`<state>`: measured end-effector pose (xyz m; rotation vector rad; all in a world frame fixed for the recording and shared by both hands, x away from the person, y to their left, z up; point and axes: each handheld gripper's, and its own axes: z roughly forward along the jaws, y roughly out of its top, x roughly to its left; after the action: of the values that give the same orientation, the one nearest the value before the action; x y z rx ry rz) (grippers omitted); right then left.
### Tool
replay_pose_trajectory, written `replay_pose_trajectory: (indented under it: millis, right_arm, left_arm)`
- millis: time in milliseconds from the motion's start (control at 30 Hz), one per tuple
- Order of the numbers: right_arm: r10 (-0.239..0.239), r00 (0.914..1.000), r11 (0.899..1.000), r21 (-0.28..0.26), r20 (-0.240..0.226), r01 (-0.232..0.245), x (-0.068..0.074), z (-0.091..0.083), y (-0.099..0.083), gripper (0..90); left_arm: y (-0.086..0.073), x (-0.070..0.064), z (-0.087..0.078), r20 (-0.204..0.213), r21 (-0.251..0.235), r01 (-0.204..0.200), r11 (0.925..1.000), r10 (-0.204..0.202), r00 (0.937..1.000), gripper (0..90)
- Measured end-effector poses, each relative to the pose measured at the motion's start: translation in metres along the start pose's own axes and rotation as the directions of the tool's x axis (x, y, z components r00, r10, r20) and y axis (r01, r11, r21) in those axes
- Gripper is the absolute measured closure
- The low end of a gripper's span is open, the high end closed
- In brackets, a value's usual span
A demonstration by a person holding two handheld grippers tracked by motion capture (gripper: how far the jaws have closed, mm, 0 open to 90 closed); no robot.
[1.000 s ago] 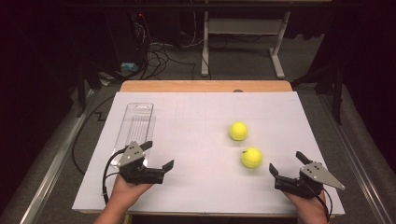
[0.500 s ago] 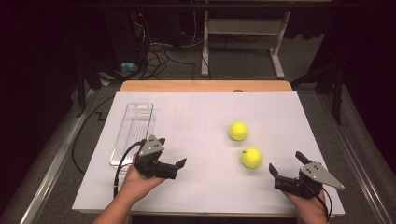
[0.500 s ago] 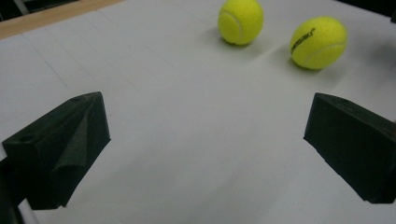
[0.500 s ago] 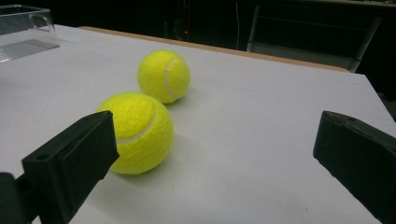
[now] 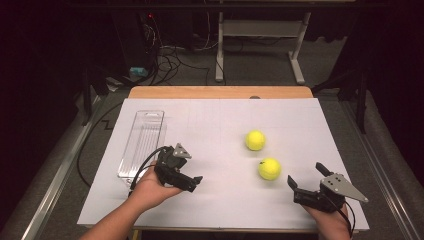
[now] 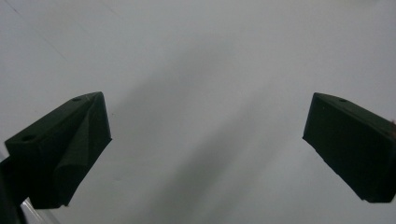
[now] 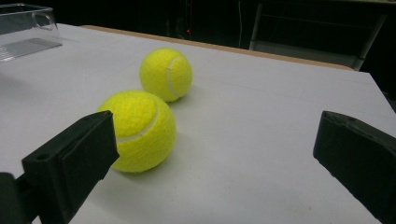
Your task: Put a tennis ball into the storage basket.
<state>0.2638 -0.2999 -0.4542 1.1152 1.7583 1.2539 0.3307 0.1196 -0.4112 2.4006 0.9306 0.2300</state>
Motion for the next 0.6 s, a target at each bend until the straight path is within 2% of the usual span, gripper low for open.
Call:
replay_pose_trajectory:
  millis: [100,167,200,233,267,367,600]
  right_arm:
    - [0.001,1.0000,1.000,0.001,-0.002,-0.001,0.000,0.000,0.000,0.0]
    - [0.002,1.0000,1.000,0.000,-0.003,-0.002,0.000,0.000,0.000,0.0]
    - [0.002,1.0000,1.000,0.001,-0.003,-0.002,0.000,0.000,0.000,0.0]
    - [0.003,1.0000,1.000,0.002,-0.004,-0.003,0.000,0.000,0.000,0.0]
    - [0.001,1.0000,1.000,0.001,-0.004,-0.001,0.000,0.000,0.000,0.0]
    - [0.002,1.0000,1.000,0.003,-0.006,-0.002,0.000,0.000,0.000,0.0]
    - [0.007,0.9999,1.000,0.007,-0.008,-0.007,0.000,0.000,-0.001,0.0]
  left_arm:
    - [0.005,-0.001,0.004,0.006,0.076,0.000,0.9971,-0.001,1.0000,1.6]
    - [0.007,-0.002,0.007,-0.002,0.124,-0.014,0.9921,0.014,0.9999,1.6]
    - [0.009,-0.003,0.009,-0.003,0.158,-0.022,0.9872,0.023,0.9997,1.6]
    - [0.010,-0.003,0.010,-0.003,0.168,-0.021,0.9856,0.022,0.9998,1.6]
    - [0.012,-0.004,0.012,-0.003,0.201,-0.026,0.9793,0.027,0.9996,1.6]
    - [0.015,-0.005,0.015,-0.005,0.253,-0.040,0.9666,0.043,0.9991,1.6]
    - [0.022,-0.005,0.022,0.036,0.353,-0.031,0.9349,0.020,0.9992,1.6]
